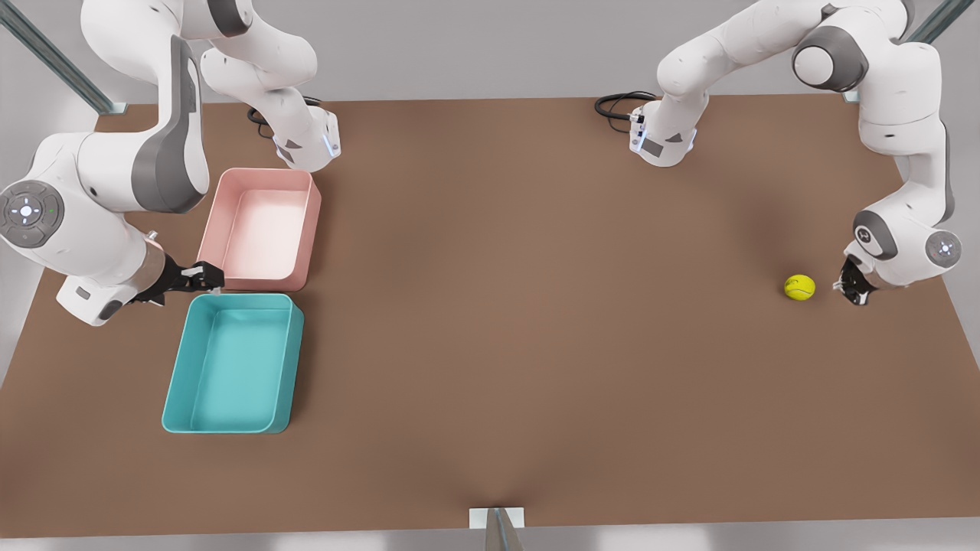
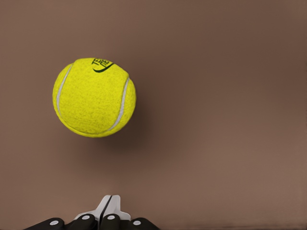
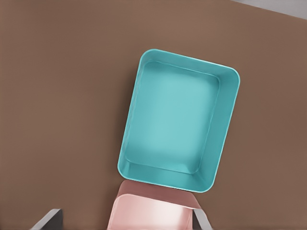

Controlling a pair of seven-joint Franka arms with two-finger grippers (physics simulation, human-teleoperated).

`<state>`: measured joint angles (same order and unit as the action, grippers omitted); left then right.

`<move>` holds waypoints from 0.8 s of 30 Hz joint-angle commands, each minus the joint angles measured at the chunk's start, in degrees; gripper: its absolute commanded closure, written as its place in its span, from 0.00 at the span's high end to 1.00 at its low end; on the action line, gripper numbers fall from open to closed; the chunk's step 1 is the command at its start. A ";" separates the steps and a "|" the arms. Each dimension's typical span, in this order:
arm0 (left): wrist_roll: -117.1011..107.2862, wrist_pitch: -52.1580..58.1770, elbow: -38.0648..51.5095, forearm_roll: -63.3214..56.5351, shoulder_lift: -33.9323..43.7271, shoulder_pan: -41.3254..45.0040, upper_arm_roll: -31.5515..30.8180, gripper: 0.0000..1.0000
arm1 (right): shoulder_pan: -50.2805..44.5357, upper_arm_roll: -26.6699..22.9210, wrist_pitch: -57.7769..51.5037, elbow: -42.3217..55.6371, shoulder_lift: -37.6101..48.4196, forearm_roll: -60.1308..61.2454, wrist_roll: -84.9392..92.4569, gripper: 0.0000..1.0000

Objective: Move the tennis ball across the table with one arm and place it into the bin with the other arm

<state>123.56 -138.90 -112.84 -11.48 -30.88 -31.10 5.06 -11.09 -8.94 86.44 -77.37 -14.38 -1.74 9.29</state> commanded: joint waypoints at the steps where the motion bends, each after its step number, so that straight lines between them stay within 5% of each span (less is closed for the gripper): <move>1: 17.24 1.18 -0.02 -0.03 -0.05 -0.11 0.03 0.21 | 0.01 -0.03 -0.04 0.03 0.05 0.07 0.47 1.00; 9: 1.61 1.00 -0.63 1.20 -0.14 1.83 0.21 0.21 | 0.01 -0.03 0.04 0.03 -0.30 0.07 0.47 1.00; 11: -24.92 1.09 -4.41 7.08 0.56 3.15 -0.58 0.21 | 0.01 -0.03 -0.04 0.03 -0.39 0.07 0.47 1.00; 16: -105.17 5.31 -7.05 18.69 2.49 3.85 -17.36 0.21 | -0.07 0.06 0.04 0.20 -0.74 0.25 0.47 1.00; 22: -108.18 17.87 2.79 19.48 2.41 3.41 -18.25 0.21 | -0.07 0.06 0.04 0.38 -1.09 0.34 0.47 1.00; 24: -110.71 25.07 4.90 11.32 10.39 11.57 -18.25 0.21 | -0.07 0.06 0.04 0.38 -1.09 0.42 0.47 1.00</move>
<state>73.95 -124.36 -107.10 4.37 -23.12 -22.14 -13.12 -11.16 -8.85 86.51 -77.02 -15.53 -1.41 9.63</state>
